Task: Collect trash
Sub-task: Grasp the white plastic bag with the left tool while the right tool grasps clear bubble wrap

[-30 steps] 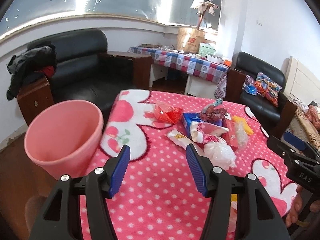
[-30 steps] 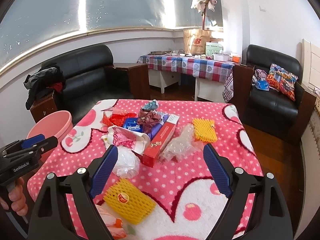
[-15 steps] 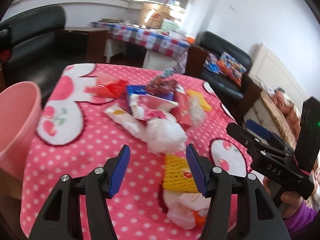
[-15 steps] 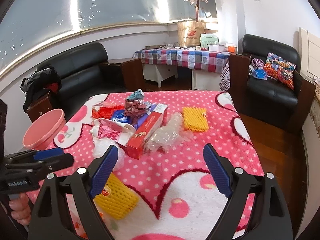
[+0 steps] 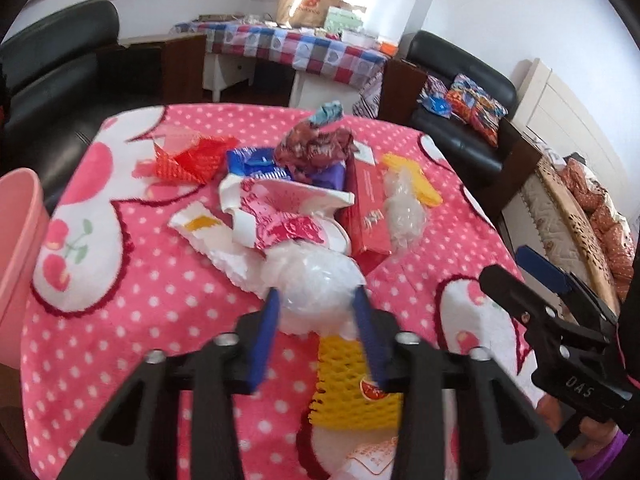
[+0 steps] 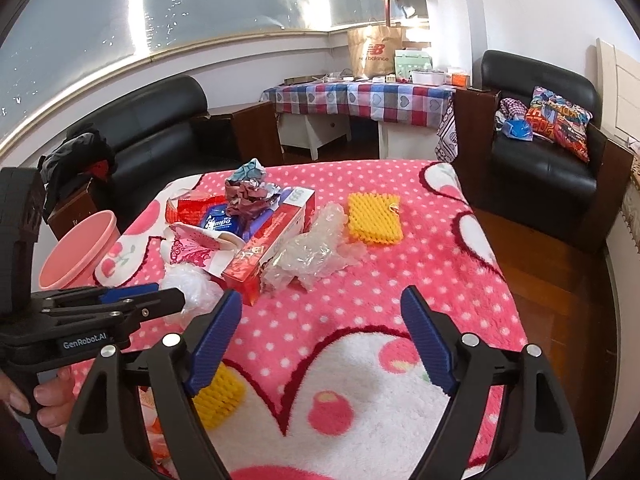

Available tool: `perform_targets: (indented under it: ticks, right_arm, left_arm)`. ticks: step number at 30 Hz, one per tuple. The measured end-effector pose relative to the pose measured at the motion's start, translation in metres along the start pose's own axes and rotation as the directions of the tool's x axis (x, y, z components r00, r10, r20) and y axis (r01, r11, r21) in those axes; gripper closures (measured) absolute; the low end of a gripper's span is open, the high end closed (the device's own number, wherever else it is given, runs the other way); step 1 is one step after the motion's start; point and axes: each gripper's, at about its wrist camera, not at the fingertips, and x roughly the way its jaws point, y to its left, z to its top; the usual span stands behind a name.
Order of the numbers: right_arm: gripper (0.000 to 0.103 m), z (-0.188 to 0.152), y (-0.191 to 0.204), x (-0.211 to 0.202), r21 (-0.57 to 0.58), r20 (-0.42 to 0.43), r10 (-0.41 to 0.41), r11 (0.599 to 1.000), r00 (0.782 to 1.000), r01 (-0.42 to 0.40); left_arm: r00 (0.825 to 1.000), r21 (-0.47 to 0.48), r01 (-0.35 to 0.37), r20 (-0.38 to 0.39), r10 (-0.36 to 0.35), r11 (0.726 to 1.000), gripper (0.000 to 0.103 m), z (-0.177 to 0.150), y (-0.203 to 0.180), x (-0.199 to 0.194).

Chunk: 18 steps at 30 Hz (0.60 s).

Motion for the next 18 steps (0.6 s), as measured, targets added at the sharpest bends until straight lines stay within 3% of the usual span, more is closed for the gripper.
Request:
perform_targets:
  ticks: [6, 9, 18]
  right_arm:
    - [0.027, 0.003, 0.006, 0.011, -0.006, -0.029, 0.026, 1.000, 0.999, -0.026]
    - [0.028, 0.005, 0.009, 0.017, 0.000, -0.042, 0.039, 0.999, 0.998, -0.039]
    - [0.047, 0.021, 0.011, 0.050, 0.085, -0.106, 0.072, 0.994, 0.992, -0.063]
  left_arm:
    - [0.999, 0.008, 0.033, 0.012, -0.033, 0.999, 0.091, -0.003, 0.004, -0.009]
    - [0.998, 0.008, 0.050, 0.027, -0.050, 0.999, 0.093, -0.006, 0.011, -0.022]
    - [0.995, -0.026, 0.042, 0.087, -0.040, 0.999, 0.093, -0.016, 0.038, -0.062]
